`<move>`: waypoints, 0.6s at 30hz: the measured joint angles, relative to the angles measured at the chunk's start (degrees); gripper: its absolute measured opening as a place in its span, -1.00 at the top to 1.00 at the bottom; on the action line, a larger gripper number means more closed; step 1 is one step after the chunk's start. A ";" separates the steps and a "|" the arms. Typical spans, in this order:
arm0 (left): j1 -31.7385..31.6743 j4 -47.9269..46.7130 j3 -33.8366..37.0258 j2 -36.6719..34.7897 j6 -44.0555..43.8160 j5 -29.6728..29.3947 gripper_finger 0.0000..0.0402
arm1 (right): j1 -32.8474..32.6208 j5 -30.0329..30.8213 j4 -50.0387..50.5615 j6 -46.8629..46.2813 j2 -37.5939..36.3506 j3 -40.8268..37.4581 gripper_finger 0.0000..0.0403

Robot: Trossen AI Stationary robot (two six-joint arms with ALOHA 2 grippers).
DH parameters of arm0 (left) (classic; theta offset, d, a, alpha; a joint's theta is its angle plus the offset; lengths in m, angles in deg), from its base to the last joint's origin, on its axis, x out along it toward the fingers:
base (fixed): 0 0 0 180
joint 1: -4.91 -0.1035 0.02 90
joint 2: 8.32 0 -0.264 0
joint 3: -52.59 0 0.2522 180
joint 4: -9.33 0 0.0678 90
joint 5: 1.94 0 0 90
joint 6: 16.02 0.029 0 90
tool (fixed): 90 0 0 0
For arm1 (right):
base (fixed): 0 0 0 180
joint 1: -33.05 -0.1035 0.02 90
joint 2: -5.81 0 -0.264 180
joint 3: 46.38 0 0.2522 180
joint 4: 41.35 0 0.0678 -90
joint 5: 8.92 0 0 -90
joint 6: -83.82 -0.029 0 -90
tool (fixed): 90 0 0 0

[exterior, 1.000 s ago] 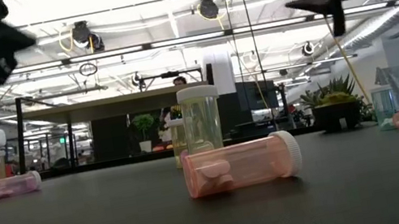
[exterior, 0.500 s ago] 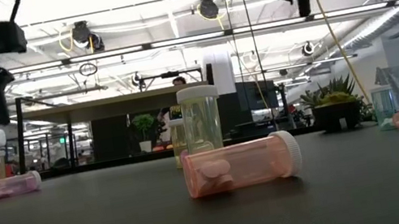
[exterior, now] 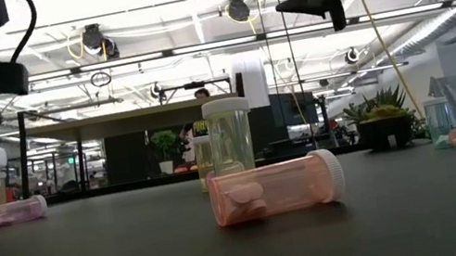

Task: Pick and place medicine bottles onto shelf by color
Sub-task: Put the top left yellow medicine bottle on the shelf

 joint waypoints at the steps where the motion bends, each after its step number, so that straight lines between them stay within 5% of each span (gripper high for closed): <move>1: 0.00 0.10 0.03 0.06 1.04 -0.03 -0.27 | 0.18 -0.01 -0.01 0.03 -0.06 0.00 0.16; 11: 0.07 4.98 3.25 0.02 1.71 -0.09 0.04 | 2.00 -0.23 0.00 1.13 -0.07 0.00 0.16; 18: 0.07 6.28 4.64 -0.15 1.11 -0.07 0.07 | 1.93 -0.46 0.00 0.35 -0.07 0.00 0.16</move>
